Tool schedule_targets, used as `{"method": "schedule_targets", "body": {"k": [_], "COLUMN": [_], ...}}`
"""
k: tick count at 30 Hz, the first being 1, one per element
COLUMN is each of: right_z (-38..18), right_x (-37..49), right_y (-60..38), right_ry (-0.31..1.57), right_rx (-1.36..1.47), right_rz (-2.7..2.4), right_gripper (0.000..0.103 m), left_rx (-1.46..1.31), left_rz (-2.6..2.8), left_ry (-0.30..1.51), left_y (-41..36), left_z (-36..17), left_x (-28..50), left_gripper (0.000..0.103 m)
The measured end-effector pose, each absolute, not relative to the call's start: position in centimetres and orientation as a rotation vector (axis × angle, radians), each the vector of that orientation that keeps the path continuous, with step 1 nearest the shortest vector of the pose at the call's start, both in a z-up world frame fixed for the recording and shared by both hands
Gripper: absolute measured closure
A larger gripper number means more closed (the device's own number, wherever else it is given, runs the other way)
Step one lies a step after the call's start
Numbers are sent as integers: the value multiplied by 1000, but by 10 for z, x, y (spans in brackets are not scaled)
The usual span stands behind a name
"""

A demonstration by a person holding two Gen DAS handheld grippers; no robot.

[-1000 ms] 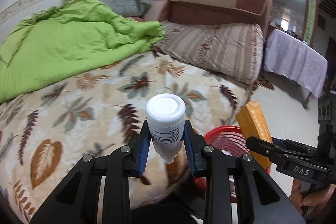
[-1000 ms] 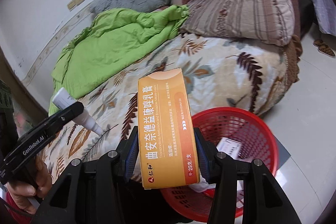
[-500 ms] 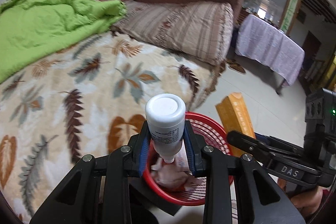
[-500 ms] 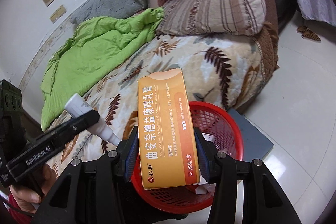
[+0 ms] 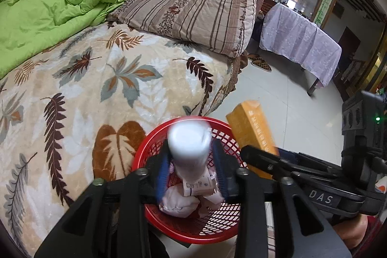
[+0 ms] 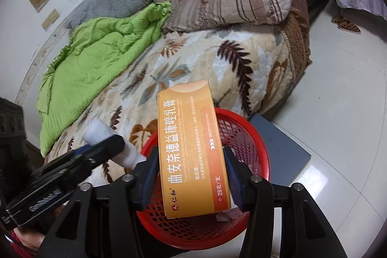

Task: Collect trash
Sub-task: 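Carry both held items over the red wastebasket and open both tools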

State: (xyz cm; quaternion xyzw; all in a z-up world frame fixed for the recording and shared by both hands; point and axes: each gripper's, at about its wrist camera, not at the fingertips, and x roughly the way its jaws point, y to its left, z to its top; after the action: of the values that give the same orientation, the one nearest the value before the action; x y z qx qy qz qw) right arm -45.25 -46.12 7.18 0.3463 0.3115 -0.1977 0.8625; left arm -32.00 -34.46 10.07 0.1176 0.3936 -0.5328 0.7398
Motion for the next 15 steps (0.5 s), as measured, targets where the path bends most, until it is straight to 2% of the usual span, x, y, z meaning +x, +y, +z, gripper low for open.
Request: {"method": "schedule_targets", "body": {"k": [1, 5, 7, 9, 12, 15], "right_z": [71, 73, 78, 84, 98, 112], "right_x": [-453, -457, -458, -458, -457, -454], "right_y": [-462, -461, -458, -452, -432, -406], "right_ry": [656, 661, 662, 664, 667, 662], "right_rx": [732, 730, 709, 665, 564, 423], "right_rz": [-423, -443, -461, -486, -553, -652], "right_gripper": [40, 37, 37, 34, 27, 15], "left_rx": [252, 242, 236, 226, 223, 220], "left_rz": [-1170, -1168, -1160, -1146, -1122, -1081], "left_ry": [862, 842, 822, 794, 730, 669], "left_y": [-343, -336, -329, -320, -299, -277], "left_z": [101, 106, 110, 116, 128, 138], "left_x": [-320, -318, -317, -317, -315, -312], "left_gripper": [59, 54, 44, 39, 30, 22]}}
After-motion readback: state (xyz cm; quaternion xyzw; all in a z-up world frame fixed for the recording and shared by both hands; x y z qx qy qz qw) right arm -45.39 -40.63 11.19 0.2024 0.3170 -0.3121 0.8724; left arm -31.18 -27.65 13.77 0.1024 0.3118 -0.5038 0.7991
